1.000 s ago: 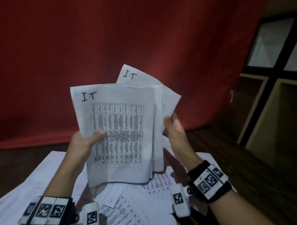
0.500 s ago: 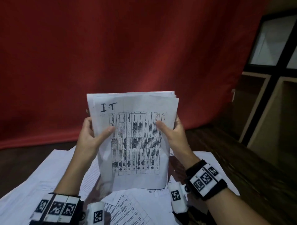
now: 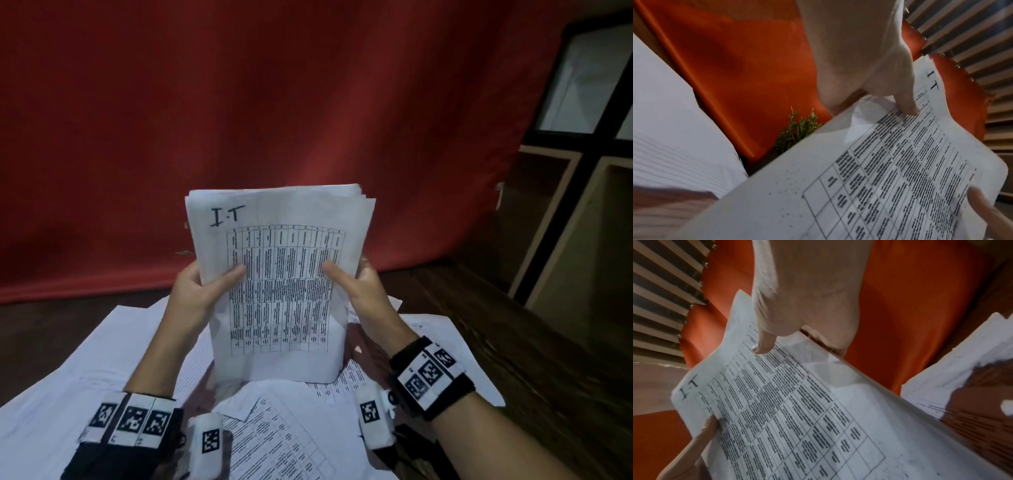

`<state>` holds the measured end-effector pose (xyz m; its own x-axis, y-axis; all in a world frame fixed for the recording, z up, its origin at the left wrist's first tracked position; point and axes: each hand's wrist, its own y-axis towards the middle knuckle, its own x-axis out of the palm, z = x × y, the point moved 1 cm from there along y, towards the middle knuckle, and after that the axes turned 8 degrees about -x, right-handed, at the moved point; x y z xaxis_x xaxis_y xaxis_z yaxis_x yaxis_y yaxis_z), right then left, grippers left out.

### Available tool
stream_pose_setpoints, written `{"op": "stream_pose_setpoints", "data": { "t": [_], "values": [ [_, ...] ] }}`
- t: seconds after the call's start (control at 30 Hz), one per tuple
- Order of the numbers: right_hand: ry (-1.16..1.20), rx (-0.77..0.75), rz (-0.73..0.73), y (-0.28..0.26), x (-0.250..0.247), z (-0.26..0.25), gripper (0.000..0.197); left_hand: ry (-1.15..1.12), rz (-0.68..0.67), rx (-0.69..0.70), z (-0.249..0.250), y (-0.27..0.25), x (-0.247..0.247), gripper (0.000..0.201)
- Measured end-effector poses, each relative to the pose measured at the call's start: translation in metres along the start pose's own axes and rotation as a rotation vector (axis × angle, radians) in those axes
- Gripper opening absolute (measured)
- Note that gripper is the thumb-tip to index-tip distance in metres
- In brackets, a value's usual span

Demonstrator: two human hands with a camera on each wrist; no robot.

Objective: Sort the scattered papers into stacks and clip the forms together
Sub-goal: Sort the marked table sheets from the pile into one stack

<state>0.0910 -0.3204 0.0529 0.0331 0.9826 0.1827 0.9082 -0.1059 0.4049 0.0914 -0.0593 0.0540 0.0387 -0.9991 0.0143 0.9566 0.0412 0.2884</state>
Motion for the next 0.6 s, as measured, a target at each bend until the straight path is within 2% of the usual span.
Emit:
{"op": "stream_pose_setpoints", "data": {
  "t": [0.07, 0.2, 0.27, 0.37, 0.43, 0.47, 0.53, 0.57, 0.6],
  "values": [
    [0.006, 0.014, -0.007, -0.002, -0.002, 0.005, 0.047, -0.024, 0.008, 0.011, -0.004, 0.0, -0.001, 0.064],
    [-0.048, -0.03, 0.035, -0.001, 0.001, 0.001, 0.027, -0.031, 0.007, 0.015, -0.006, 0.001, 0.009, 0.071],
    [-0.006, -0.046, 0.041, 0.002, 0.0, -0.003, 0.018, -0.103, -0.001, 0.019, -0.002, 0.002, 0.009, 0.061],
    [-0.012, -0.036, 0.009, 0.001, -0.002, -0.001, 0.024, -0.215, -0.087, -0.043, -0.008, 0.005, 0.003, 0.061],
    [-0.035, -0.009, -0.027, -0.003, -0.003, 0.002, 0.034, -0.109, -0.084, -0.106, -0.013, 0.004, 0.004, 0.067],
    [-0.02, 0.003, -0.05, -0.002, -0.005, 0.003, 0.039, -0.046, -0.057, -0.128, -0.015, 0.004, 0.004, 0.063],
    [-0.019, 0.005, -0.079, 0.004, -0.018, 0.0, 0.04, 0.011, 0.045, -0.126, -0.009, 0.006, 0.002, 0.026],
    [-0.068, 0.009, -0.074, 0.009, -0.029, -0.003, 0.044, -0.006, 0.096, -0.097, -0.002, 0.007, -0.002, 0.014],
    [-0.16, 0.035, -0.061, 0.015, -0.044, -0.005, 0.048, -0.007, 0.152, -0.059, 0.002, 0.009, -0.009, 0.023]
  ]
}}
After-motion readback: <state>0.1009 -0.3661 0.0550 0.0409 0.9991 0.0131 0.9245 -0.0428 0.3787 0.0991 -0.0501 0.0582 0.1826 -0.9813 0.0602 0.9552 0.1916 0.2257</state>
